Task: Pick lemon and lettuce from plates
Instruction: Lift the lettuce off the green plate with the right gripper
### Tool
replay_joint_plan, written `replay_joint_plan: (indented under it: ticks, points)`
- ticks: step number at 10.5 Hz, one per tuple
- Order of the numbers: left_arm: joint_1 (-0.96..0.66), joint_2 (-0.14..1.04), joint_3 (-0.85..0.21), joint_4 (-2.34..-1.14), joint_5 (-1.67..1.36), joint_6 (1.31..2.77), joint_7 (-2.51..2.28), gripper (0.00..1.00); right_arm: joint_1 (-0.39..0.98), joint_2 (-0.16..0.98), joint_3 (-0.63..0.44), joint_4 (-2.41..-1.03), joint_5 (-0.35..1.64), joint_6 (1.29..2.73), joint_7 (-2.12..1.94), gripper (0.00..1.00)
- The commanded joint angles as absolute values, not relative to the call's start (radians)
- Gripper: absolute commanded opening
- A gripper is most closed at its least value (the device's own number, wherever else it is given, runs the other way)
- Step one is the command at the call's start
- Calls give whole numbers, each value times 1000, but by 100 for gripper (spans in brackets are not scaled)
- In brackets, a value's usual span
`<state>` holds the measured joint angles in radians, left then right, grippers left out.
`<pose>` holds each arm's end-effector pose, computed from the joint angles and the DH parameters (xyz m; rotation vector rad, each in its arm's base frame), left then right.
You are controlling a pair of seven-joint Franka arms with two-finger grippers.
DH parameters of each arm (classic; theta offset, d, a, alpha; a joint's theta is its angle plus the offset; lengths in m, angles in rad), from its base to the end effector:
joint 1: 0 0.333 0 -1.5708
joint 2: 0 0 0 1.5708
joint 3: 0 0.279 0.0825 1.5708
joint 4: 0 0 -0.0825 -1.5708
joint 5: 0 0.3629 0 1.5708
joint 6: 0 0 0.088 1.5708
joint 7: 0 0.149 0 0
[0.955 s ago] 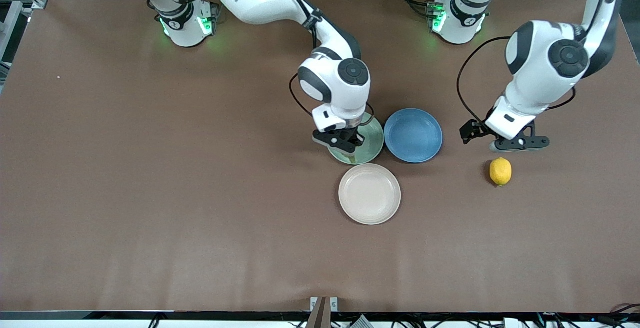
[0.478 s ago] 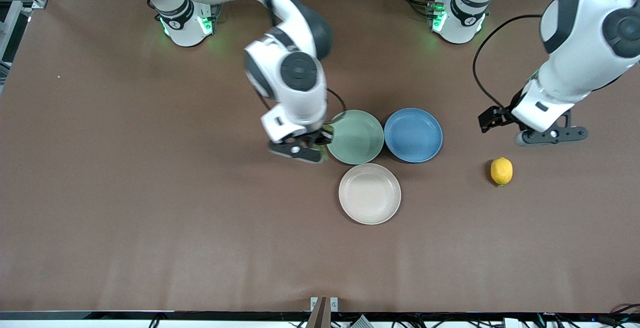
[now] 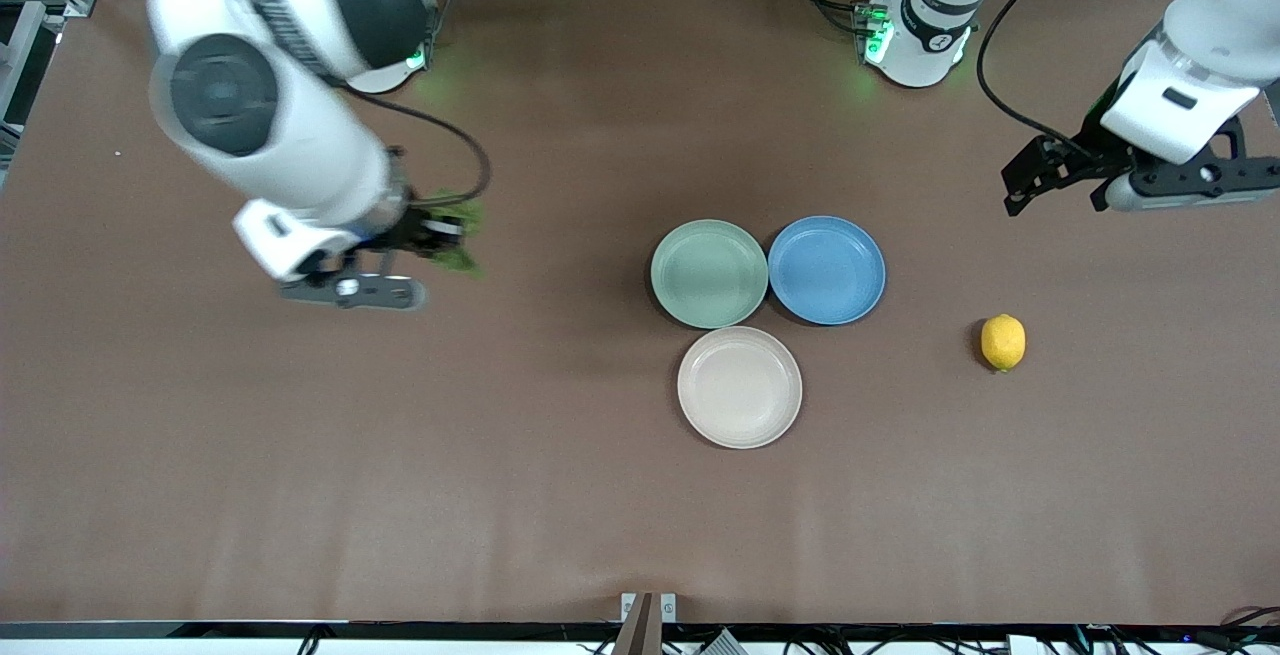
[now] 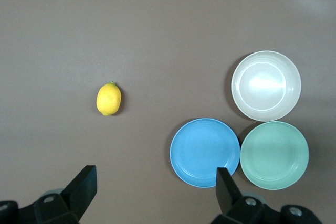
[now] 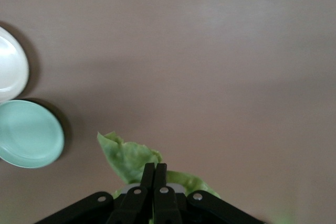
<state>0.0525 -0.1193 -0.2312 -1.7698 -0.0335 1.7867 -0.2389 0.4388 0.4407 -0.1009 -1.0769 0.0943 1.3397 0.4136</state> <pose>0.5152 -0.1021 0.5357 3.1002 0.1007 0.2004 0.5674 0.2293 0.4907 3.1090 -0.0877 -0.2842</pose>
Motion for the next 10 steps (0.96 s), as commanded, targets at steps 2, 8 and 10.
replay_joint_plan:
  ticks: [2, 8, 10]
  points:
    - [60, -114, -229, -1717, -63, 1740, -143, 100, 191, 413, -83, -1189, 109, 1367, 91, 0]
    - [106, -48, -224, -1559, -104, 1622, -118, 100, 43, 405, -81, -1630, 112, 1909, -25, 0]
    - [104, -38, -225, -1543, -89, 1608, -121, 100, 54, 403, -78, -1780, 112, 2114, -25, 0]
